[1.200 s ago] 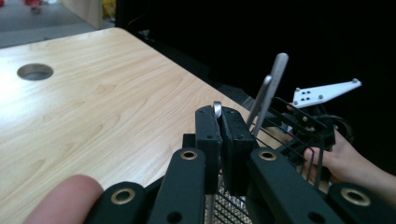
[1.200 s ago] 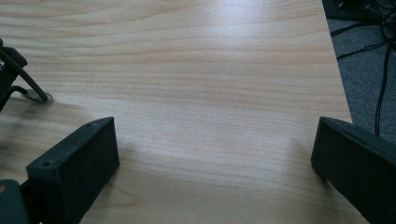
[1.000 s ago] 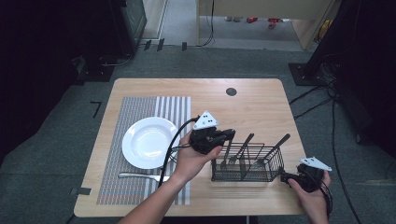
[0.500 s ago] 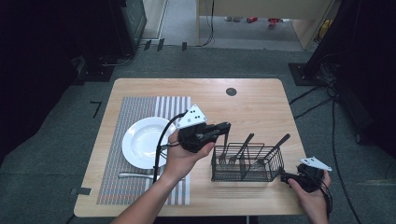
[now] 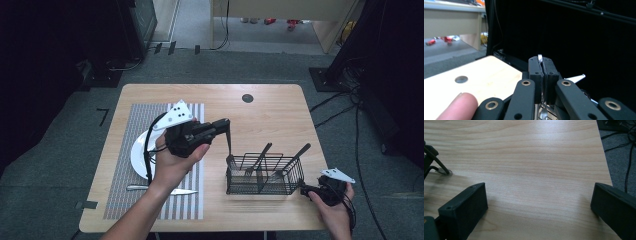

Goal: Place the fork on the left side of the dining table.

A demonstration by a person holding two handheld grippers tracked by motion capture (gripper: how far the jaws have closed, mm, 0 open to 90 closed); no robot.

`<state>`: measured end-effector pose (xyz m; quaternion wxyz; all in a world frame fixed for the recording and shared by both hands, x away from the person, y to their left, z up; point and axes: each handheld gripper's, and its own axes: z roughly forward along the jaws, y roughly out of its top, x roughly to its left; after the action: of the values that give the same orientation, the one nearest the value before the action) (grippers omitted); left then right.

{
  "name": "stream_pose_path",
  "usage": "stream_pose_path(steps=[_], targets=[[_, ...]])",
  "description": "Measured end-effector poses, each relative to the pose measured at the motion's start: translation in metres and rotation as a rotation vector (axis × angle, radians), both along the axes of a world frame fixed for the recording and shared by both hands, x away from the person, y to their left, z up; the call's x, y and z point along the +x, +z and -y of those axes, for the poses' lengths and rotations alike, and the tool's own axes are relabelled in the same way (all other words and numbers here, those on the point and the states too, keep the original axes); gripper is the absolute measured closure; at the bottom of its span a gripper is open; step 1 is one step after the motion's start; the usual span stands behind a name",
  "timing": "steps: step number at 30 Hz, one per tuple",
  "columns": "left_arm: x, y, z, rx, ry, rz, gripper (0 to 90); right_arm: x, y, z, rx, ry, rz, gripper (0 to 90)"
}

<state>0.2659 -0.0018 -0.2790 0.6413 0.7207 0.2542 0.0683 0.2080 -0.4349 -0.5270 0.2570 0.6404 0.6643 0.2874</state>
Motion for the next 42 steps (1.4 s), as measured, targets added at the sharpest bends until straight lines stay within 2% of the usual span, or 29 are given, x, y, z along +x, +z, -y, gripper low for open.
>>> stream_pose_path(steps=[5,8,11,22,27,32,42], targets=[[-0.004,0.008,-0.016,-0.031,0.025,0.023,89.3,0.0,0.0,0.0,0.0,0.0,0.0,0.7],[-0.004,0.007,-0.023,-0.031,0.043,0.024,89.4,0.0,0.0,0.0,0.0,0.0,-0.001,0.7],[-0.002,0.005,-0.031,-0.027,0.062,0.022,89.4,0.0,0.0,0.0,0.0,0.0,0.0,0.7],[0.009,-0.008,-0.069,-0.059,0.169,-0.004,89.4,0.0,0.0,0.0,0.001,-0.001,0.0,0.7],[0.014,-0.014,-0.085,-0.038,0.24,0.009,89.4,0.0,0.0,0.0,0.0,-0.001,0.0,0.7],[0.023,-0.025,-0.098,-0.044,0.295,-0.007,89.4,0.0,0.0,0.0,0.001,-0.001,0.0,0.7],[0.044,-0.062,-0.117,-0.071,0.403,-0.082,89.4,0.0,0.0,0.0,0.0,-0.001,-0.001,0.7]])
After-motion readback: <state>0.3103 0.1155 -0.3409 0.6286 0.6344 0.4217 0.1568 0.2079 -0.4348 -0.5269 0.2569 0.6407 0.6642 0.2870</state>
